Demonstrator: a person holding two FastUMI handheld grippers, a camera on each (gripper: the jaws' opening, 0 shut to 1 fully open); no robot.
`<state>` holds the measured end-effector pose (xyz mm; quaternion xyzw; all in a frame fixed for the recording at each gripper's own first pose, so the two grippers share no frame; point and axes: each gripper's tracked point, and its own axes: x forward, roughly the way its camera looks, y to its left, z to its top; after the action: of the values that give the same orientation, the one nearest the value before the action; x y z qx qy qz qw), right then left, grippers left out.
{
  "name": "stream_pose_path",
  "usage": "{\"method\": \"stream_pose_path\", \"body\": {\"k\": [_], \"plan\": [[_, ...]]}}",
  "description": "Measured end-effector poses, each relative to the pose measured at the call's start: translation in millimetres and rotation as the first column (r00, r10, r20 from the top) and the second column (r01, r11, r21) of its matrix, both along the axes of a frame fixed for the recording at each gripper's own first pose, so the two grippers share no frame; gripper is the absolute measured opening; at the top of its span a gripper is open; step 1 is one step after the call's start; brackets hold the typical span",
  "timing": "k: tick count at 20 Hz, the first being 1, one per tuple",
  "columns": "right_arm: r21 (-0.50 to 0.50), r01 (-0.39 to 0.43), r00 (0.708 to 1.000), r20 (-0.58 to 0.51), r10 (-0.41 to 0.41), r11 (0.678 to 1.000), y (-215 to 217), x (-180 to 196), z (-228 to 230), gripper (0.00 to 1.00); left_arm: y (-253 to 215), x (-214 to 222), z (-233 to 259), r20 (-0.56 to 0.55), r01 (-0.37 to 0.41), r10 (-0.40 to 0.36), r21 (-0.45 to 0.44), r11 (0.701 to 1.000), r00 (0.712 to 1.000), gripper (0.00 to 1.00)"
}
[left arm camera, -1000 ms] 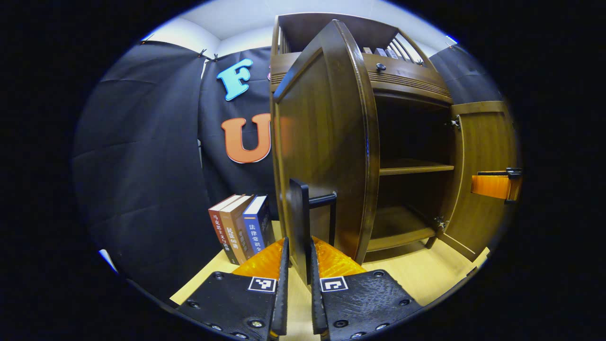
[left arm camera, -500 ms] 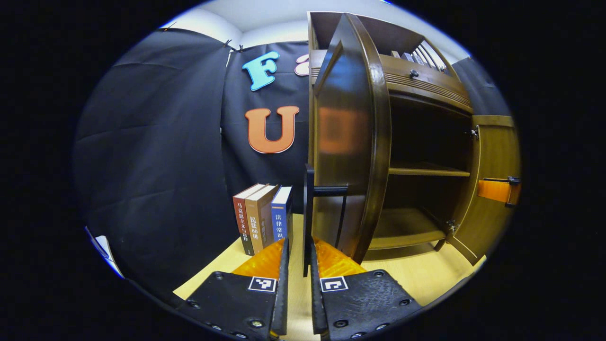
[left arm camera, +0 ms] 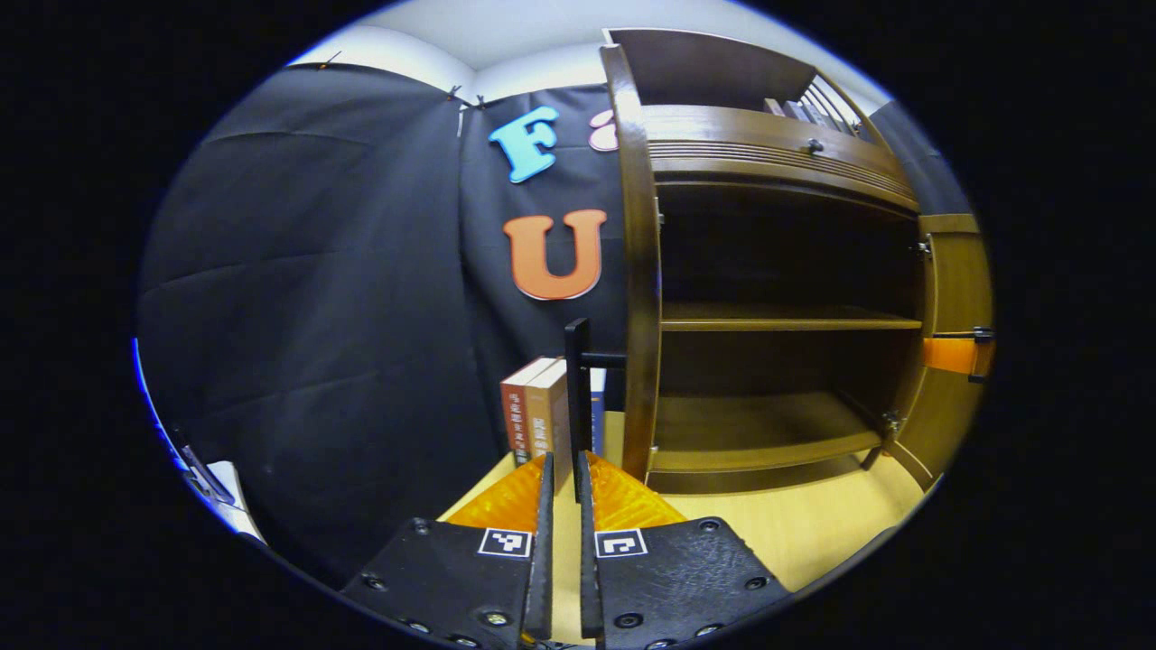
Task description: Open the right door of the double-door shoe cabinet with the right hand, and open the left door with the left hand.
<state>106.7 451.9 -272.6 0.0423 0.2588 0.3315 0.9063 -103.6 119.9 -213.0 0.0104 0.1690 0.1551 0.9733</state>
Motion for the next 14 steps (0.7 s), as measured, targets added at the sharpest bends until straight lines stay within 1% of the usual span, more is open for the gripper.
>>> {"method": "stream_pose_path", "body": {"k": [2, 3, 4, 5, 6, 7, 10, 14], "plan": [[0.001, -0.010, 1.000, -0.001, 0.010, 1.000, 4.1, -1.1, -0.7, 0.67, 8.6, -5.1, -0.1, -0.004, -0.042, 0.042, -0.010, 0.999, 0.999, 0.11], [0.001, -0.014, 1.000, -0.003, 0.014, 1.000, 4.9, -2.2, -1.0, 0.67, 11.7, -8.4, -0.5, -0.010, -0.065, 0.065, -0.001, 0.998, 0.998, 0.12], [0.002, -0.018, 1.000, -0.003, 0.018, 1.000, 6.1, -3.0, -0.5, 0.67, 11.1, -10.4, -1.3, -0.011, -0.072, 0.072, 0.005, 0.997, 0.997, 0.13], [0.004, -0.022, 1.000, -0.003, 0.022, 1.000, 7.9, -3.3, 0.2, 0.67, 11.6, -12.7, 1.5, -0.007, -0.077, 0.078, 0.014, 0.997, 0.997, 0.27], [0.004, -0.022, 1.000, -0.001, 0.022, 1.000, 7.9, -3.5, 0.8, 0.67, 7.4, -11.9, 3.7, -0.005, -0.073, 0.073, 0.015, 0.997, 0.997, 0.13], [0.007, -0.023, 1.000, 0.000, 0.023, 1.000, 8.2, -3.3, 2.0, 0.65, -0.3, -10.0, 8.4, 0.005, -0.064, 0.064, 0.014, 0.998, 0.998, 0.13], [0.004, -0.010, 1.000, 0.007, 0.010, 1.000, 3.1, 0.2, 3.1, 0.65, -27.7, -5.1, 21.5, 0.044, -0.037, 0.037, -0.002, 0.999, 0.998, 0.13], [0.001, 0.032, 0.999, 0.018, -0.032, 0.999, -12.1, 3.5, 8.7, 0.66, -56.1, 8.0, 43.3, 0.094, 0.003, -0.004, 0.005, 1.000, 0.996, 0.13]]}}
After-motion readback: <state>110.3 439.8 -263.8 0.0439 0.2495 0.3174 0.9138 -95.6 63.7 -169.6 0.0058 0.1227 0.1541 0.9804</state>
